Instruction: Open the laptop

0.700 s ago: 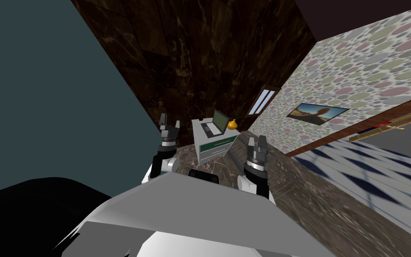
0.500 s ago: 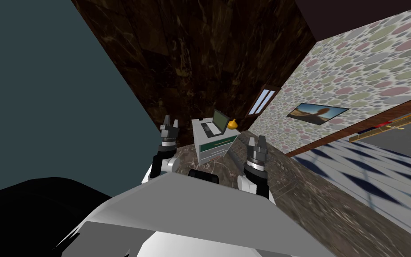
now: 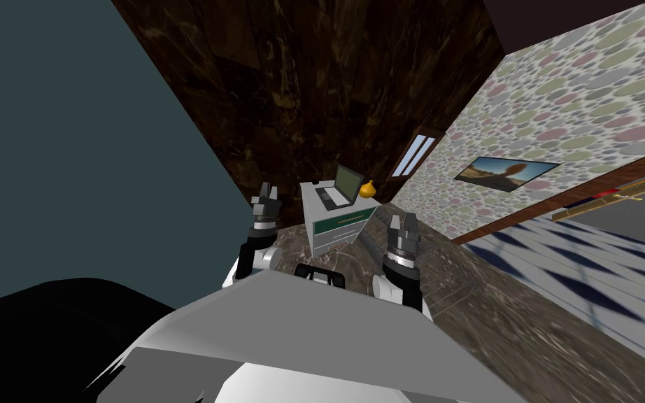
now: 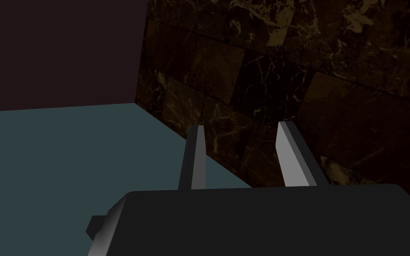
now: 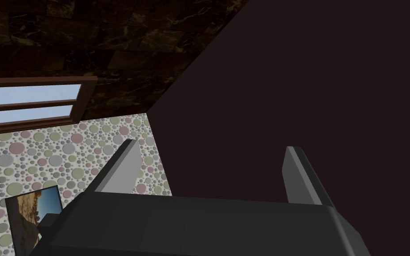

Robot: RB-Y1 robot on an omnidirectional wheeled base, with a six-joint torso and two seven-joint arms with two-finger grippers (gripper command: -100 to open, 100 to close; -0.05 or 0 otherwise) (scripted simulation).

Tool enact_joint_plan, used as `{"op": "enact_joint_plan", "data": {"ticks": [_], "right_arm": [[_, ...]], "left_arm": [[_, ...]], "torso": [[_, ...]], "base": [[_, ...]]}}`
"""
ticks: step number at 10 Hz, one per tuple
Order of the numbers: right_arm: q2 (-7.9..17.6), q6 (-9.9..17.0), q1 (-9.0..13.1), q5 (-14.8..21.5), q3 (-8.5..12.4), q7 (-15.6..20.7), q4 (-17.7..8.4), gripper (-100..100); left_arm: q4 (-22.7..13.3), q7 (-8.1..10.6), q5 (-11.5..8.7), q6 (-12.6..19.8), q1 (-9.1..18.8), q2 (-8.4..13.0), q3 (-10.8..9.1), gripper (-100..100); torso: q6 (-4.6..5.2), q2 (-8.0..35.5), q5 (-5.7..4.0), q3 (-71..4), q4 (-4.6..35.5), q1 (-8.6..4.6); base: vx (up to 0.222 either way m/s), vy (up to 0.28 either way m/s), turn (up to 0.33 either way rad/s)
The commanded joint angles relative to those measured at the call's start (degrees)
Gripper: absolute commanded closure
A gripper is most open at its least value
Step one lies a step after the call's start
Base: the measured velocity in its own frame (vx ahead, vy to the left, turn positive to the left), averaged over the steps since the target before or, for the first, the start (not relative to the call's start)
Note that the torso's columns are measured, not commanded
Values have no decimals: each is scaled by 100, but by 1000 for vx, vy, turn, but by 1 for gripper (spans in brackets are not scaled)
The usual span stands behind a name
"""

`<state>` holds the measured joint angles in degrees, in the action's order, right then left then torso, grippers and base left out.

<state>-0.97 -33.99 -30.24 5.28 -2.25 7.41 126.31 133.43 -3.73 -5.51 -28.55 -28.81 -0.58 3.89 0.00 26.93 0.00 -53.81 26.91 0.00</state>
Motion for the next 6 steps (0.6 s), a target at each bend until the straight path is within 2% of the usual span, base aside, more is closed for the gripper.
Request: {"op": "enact_joint_plan", "data": {"ticks": [1, 2, 3, 4, 6], "right_arm": [[0, 0, 0, 0, 0, 0, 0, 0], [0, 0, 0, 0, 0, 0, 0, 0], [176, 32, -6, 97, 31, 33, -11, -100], [318, 65, -13, 196, 62, 66, -20, -100], [648, 158, -33, 480, 152, 162, -44, -100]], "left_arm": [[0, 0, 0, 0, 0, 0, 0, 0], [0, 0, 0, 0, 0, 0, 0, 0], [0, 0, 0, 0, 0, 0, 0, 0], [-2, 0, 0, 0, 0, 0, 0, 0], [-3, 0, 0, 1, -1, 0, 0, 0]], "torso": [[0, 423, 0, -846, 423, 0], [0, 846, 0, -1692, 846, 0], [0, 1269, 0, -2538, 1269, 0], [0, 1462, 0, -2932, 1458, 0], [0, 1529, 0, -3070, 1530, 1]], "base": [[0, 0, 0], [0, 0, 0], [7, 3, 17], [5, 5, 28], [5, 7, 33]]}}
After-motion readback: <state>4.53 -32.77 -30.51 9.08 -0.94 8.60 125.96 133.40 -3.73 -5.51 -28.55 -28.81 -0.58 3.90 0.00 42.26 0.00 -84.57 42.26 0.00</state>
